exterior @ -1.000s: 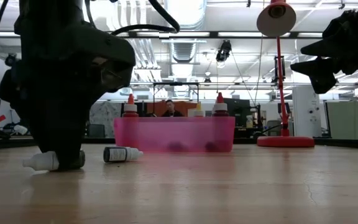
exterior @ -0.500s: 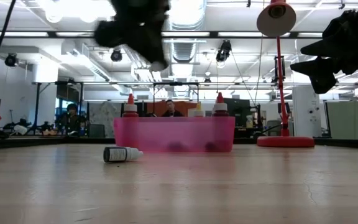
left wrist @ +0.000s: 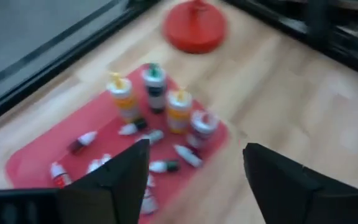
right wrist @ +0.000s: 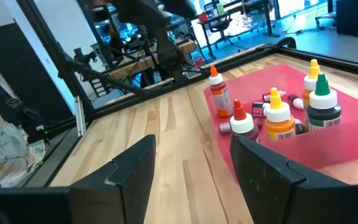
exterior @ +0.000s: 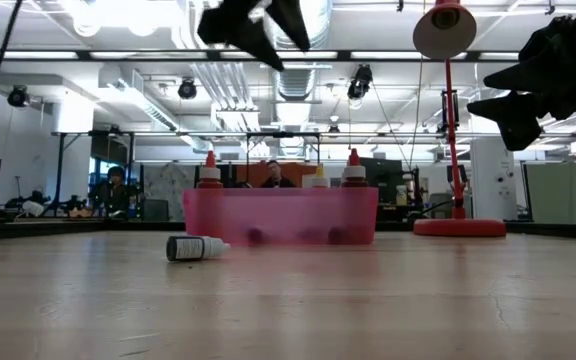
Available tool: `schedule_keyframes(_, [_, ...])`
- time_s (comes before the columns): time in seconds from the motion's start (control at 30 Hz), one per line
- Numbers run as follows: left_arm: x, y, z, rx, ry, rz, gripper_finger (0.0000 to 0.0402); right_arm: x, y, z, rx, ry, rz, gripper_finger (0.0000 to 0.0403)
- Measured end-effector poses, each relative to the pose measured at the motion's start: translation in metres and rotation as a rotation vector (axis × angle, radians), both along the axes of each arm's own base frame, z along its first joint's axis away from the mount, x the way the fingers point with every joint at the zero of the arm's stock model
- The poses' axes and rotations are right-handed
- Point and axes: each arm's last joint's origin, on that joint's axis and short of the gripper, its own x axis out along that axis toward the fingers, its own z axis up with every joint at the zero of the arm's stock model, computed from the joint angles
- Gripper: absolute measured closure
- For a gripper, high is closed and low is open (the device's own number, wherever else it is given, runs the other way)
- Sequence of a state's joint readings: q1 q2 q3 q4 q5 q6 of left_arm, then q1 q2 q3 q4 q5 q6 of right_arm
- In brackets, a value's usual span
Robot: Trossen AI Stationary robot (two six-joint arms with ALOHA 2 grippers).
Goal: Pick & Place food coloring
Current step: Put the small dark blue food coloring bottle into the pink bin
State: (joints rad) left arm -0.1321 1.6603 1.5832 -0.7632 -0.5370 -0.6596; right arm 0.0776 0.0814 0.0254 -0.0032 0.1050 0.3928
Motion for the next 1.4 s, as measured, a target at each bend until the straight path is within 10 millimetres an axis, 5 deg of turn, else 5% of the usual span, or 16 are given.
schedule_keyframes(0.07, [-0.003, -0.019, -0.004, 0.006, 0.026, -0.092, 0.0163, 0.0, 0.0, 0.0, 0.0, 0.0, 0.001, 0.0202])
schedule_keyframes(0.17, [-0.003, -0.045, -0.036, -0.108, 0.136, -0.238, 0.016, 0.0, 0.0, 0.0, 0.0, 0.0, 0.001, 0.0202])
schedule_keyframes(0.3, [-0.005, -0.067, -0.096, -0.32, 0.314, -0.218, 0.016, 0.0, 0.0, 0.0, 0.0, 0.0, 0.001, 0.0202])
schedule_keyframes(0.43, [-0.007, -0.081, -0.123, -0.395, 0.389, -0.199, 0.016, 0.0, 0.0, 0.0, 0.0, 0.0, 0.001, 0.0202])
schedule_keyframes(0.87, [0.001, -0.08, -0.173, -0.359, 0.517, -0.143, 0.0172, 0.0, 0.0, 0.0, 0.0, 0.0, 0.0, 0.0202])
schedule_keyframes(1.03, [0.003, -0.081, -0.182, -0.339, 0.554, -0.16, 0.0213, 0.0, 0.0, 0.0, 0.0, 0.001, 0.001, 0.0202])
schedule_keyframes(1.2, [0.007, -0.075, -0.177, -0.326, 0.53, -0.178, 0.0306, 0.0, 0.0, 0.0, 0.0, 0.0, 0.0, 0.0202])
schedule_keyframes(1.4, [0.019, -0.053, -0.141, -0.309, 0.42, -0.204, 0.0392, 0.0, 0.0, 0.0, 0.0, 0.001, 0.001, 0.0202])
